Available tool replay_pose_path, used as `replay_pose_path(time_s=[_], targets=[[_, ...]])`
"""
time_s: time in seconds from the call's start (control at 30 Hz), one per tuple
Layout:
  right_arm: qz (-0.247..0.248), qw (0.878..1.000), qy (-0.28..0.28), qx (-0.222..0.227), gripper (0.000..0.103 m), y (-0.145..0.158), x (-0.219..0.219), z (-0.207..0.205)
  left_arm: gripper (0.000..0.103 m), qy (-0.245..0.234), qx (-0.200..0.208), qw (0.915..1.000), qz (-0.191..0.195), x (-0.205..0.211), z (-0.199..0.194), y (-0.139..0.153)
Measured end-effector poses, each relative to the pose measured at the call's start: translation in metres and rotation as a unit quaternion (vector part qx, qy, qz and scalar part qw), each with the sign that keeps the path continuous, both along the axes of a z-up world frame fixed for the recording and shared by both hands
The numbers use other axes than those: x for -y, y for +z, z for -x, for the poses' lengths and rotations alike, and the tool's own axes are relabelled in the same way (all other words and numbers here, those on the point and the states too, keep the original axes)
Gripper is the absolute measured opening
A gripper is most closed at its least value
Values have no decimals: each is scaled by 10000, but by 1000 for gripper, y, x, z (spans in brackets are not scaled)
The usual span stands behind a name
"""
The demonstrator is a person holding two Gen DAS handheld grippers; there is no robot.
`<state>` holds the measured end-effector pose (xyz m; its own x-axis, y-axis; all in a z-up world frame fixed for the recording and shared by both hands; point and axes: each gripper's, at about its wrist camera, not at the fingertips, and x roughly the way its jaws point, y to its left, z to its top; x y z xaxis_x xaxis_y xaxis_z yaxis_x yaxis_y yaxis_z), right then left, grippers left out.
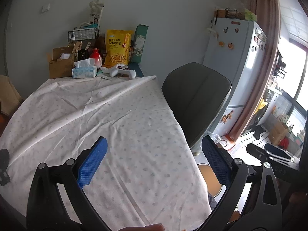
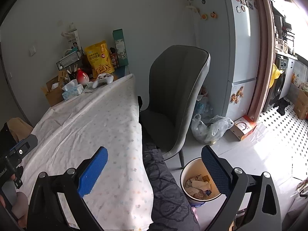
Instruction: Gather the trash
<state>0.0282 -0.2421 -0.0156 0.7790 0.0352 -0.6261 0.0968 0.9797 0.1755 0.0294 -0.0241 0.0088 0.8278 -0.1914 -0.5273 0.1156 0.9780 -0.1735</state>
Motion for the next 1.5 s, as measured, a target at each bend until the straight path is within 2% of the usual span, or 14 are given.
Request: replay_pose_path(time_s=[0.37, 1.5], targets=[[-51, 9999, 74, -76, 95, -16, -2, -6, 97, -38, -118, 9999, 15, 2, -9, -11], [-36, 9999, 137, -80, 95, -17, -7, -7, 97, -53, -204, 9997, 86, 0, -10, -16]])
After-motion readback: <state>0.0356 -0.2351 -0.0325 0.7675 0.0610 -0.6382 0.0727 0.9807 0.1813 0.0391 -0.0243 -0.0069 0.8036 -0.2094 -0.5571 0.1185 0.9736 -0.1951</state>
